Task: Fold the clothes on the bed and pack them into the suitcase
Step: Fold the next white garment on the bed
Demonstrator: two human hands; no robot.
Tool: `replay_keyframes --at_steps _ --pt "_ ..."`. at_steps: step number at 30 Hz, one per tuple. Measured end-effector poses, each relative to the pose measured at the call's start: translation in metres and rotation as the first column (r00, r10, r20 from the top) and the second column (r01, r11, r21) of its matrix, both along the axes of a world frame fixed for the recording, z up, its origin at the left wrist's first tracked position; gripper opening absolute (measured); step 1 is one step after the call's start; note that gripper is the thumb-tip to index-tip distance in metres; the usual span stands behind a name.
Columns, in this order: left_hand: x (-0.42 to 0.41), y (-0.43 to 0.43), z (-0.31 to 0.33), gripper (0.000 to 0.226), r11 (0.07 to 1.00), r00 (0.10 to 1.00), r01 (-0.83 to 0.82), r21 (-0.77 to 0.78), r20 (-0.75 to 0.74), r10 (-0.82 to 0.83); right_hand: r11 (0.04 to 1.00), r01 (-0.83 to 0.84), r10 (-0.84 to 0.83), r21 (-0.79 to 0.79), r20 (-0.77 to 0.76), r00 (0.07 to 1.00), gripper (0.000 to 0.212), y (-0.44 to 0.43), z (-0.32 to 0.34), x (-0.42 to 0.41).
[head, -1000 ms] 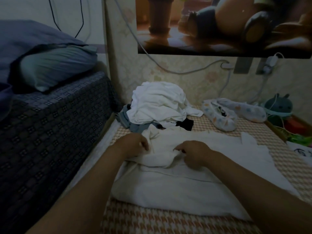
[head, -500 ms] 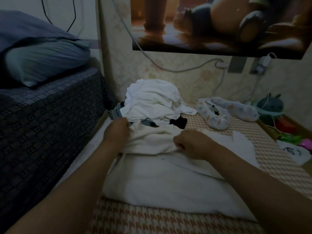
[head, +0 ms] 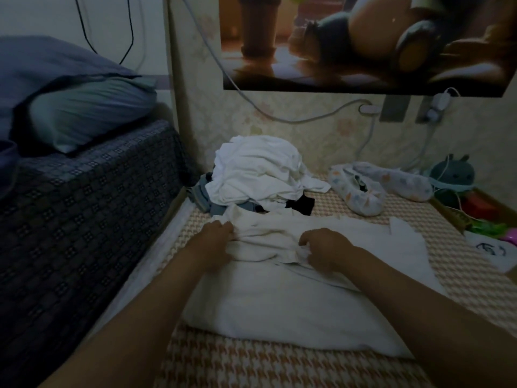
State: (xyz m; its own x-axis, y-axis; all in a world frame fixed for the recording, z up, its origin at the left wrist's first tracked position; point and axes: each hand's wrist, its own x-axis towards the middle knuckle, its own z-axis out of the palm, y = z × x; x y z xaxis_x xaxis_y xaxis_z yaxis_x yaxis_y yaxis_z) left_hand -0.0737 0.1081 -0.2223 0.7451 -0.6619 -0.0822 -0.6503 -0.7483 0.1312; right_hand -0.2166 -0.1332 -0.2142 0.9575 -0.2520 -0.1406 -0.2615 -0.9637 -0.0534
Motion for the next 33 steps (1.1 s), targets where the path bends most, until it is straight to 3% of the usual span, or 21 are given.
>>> replay_keyframes --at_steps 3,7,9,11,13,15,16,18,19,21,24,27,28,29,31,33 --pt "-0.001 0.007 0.005 0.046 0.996 0.999 -0.045 -0.074 0.015 0.047 0.983 -0.060 0.087 -0.175 0.150 0.985 0.023 -0.003 0.005 -0.005" --pt "-0.008 0.017 0.022 0.022 0.942 0.992 0.039 -0.332 0.127 0.004 0.946 -0.065 0.243 -0.317 0.561 0.792 0.030 -0.011 0.019 -0.018" --pt "-0.016 0.022 0.032 0.022 0.975 0.996 0.075 -0.211 0.062 -0.063 0.925 -0.164 0.327 -0.343 0.500 0.802 0.025 -0.012 0.028 -0.030" --pt "-0.025 0.024 0.036 0.022 0.985 0.985 0.156 0.068 -0.079 -0.151 0.895 -0.289 0.387 -0.339 0.273 0.881 0.018 -0.012 0.026 -0.041" --pt "-0.033 0.026 0.036 0.024 0.947 0.958 0.201 0.249 -0.250 -0.137 0.946 -0.274 0.294 -0.174 0.099 0.951 0.029 -0.007 0.024 -0.051" --pt "-0.037 0.027 0.036 0.029 0.945 0.947 0.185 0.271 -0.306 -0.098 0.977 -0.199 0.189 0.076 0.120 0.975 0.021 -0.003 0.022 -0.055" --pt "-0.039 0.025 0.036 0.033 0.951 0.955 0.183 0.247 -0.274 -0.113 0.975 -0.198 0.185 0.102 0.125 0.975 0.030 0.000 0.022 -0.056" --pt "-0.046 0.019 0.034 0.040 0.958 0.971 0.195 0.211 -0.182 -0.157 0.978 -0.210 0.210 -0.022 0.012 0.978 0.065 0.003 0.019 -0.054" --pt "-0.051 0.016 0.034 0.042 0.957 0.971 0.204 0.206 -0.168 -0.171 0.964 -0.213 0.205 -0.160 -0.064 0.977 0.070 0.004 0.016 -0.054" --pt "-0.061 0.007 0.029 0.037 0.956 0.969 0.202 0.215 -0.186 -0.163 0.910 -0.209 0.175 -0.358 -0.125 0.977 0.059 0.007 0.014 -0.053" --pt "-0.066 -0.001 0.025 0.011 0.964 0.975 0.220 0.146 -0.054 -0.215 0.799 -0.237 0.284 -0.553 0.001 0.959 0.044 0.008 0.013 -0.048" --pt "-0.054 0.000 0.034 0.021 0.985 0.979 0.157 -0.073 0.143 -0.146 0.771 -0.113 0.384 -0.627 0.316 0.867 0.036 0.003 0.024 -0.044" --pt "-0.053 0.001 0.040 0.022 0.984 0.981 0.154 -0.088 0.134 -0.142 0.781 -0.088 0.391 -0.618 0.374 0.841 0.037 0.003 0.030 -0.046" --pt "-0.053 0.001 0.044 0.019 0.986 0.984 0.166 -0.025 0.070 -0.164 0.788 -0.119 0.413 -0.604 0.375 0.830 0.040 0.001 0.031 -0.049" --pt "-0.057 -0.002 0.048 0.018 0.955 0.963 0.196 0.222 -0.226 -0.145 0.794 -0.242 0.435 -0.558 0.243 0.867 0.052 -0.001 0.035 -0.058" --pt "-0.065 -0.006 0.047 0.020 0.919 0.849 0.151 0.364 -0.524 0.068 0.900 -0.276 0.307 -0.339 0.043 0.951 0.076 0.000 0.040 -0.066"
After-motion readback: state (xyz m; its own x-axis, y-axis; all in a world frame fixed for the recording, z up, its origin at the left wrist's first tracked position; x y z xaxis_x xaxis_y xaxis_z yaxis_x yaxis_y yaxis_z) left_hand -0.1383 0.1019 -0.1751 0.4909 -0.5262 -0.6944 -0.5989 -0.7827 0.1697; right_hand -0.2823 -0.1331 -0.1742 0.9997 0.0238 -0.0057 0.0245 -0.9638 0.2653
